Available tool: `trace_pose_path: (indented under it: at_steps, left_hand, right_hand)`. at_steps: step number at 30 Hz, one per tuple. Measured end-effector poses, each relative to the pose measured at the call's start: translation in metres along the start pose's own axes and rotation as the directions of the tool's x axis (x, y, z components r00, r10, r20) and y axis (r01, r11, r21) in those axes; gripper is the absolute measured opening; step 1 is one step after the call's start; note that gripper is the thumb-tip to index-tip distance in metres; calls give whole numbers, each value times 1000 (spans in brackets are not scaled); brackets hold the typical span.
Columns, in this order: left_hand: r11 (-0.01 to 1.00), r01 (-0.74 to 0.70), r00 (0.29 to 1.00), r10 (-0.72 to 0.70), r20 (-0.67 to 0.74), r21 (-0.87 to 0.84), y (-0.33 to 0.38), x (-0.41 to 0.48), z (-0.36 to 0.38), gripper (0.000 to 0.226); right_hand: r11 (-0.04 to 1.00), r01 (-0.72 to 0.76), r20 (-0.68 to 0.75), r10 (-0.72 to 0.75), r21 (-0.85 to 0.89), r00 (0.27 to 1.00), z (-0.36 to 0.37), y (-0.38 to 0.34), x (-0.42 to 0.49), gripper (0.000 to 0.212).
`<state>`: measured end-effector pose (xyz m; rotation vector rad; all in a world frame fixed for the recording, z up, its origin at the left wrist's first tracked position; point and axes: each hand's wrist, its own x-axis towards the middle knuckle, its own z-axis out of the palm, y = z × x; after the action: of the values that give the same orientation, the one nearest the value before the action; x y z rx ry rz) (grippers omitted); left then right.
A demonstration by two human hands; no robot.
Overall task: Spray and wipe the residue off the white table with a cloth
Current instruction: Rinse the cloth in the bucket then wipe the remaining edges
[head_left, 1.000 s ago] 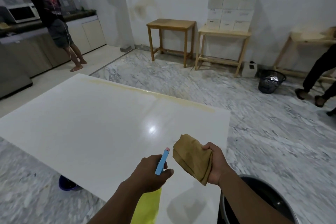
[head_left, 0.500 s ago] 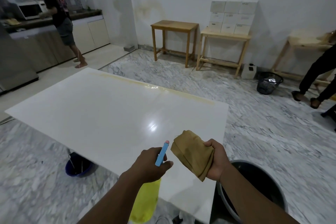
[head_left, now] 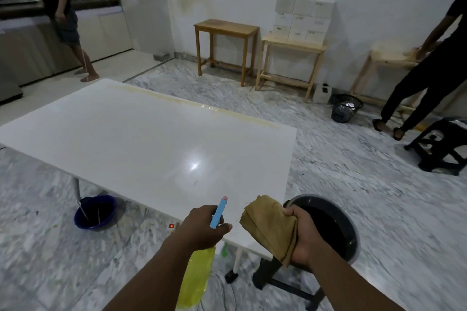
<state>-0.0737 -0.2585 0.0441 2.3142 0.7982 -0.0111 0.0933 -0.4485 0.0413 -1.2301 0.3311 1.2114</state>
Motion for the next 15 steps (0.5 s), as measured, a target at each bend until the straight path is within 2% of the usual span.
trace_pose_path:
  at_steps: [2,6,15]
  left_hand:
    - [1000,-17,1000,17,-5,-4,8,0,-1,31]
    - [998,-43,999,43,-11,-39,24,2,-3,29]
    - [996,-83,996,83,14,-21,77,19,22,29]
  right_hand:
    - [999,44,-23,-44,11,999,-5,-7,-7,46]
    - [994,106,-21,-105,19,994,-7,-22,-17,48]
    - [991,132,3,-132,7,991,-52,-53,-30,54]
